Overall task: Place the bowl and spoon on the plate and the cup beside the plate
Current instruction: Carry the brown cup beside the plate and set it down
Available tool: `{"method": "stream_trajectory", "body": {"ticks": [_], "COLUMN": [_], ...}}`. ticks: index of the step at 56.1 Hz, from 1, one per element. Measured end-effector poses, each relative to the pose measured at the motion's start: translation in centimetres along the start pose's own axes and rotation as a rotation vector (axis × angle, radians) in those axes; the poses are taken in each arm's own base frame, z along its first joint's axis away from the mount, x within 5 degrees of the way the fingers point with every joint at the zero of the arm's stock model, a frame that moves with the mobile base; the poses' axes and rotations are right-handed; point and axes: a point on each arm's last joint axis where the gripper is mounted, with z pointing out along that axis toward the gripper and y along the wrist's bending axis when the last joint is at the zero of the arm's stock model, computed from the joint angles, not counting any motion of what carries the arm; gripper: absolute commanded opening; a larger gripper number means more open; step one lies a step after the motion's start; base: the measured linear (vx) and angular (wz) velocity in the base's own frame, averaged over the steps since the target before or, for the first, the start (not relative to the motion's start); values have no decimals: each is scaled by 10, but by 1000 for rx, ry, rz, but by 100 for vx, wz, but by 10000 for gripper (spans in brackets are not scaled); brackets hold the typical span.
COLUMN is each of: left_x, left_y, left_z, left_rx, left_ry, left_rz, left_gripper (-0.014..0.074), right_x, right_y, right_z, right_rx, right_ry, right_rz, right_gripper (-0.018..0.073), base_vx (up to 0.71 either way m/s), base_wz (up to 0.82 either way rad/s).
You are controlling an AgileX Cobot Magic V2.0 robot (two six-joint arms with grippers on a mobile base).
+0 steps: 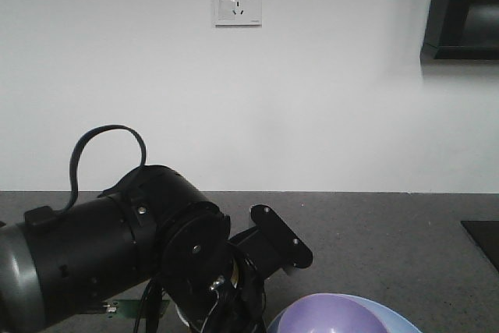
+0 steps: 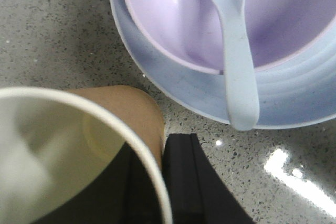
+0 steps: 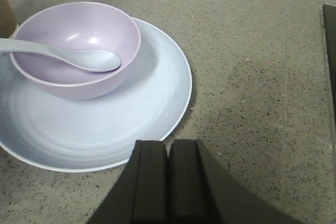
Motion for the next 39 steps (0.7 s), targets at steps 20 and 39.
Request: {"method": "stream_trajectory", "body": {"ticks": [20,39], "left_x": [0,2], "left_y": [-1,-1], "left_z": [5,5], "left_rx": [5,8], "left_ry": [16,37], "left_rz": [0,1], "left_gripper": [281,536], "right_x": [0,0], "right_y": [0,0], "right_z": [0,0], "right_rx": [0,-1], "right_ry": [1,4], "right_rz": [0,0], "right_gripper": [-11,-11], "base_vx": [0,0], "base_wz": [0,0]}}
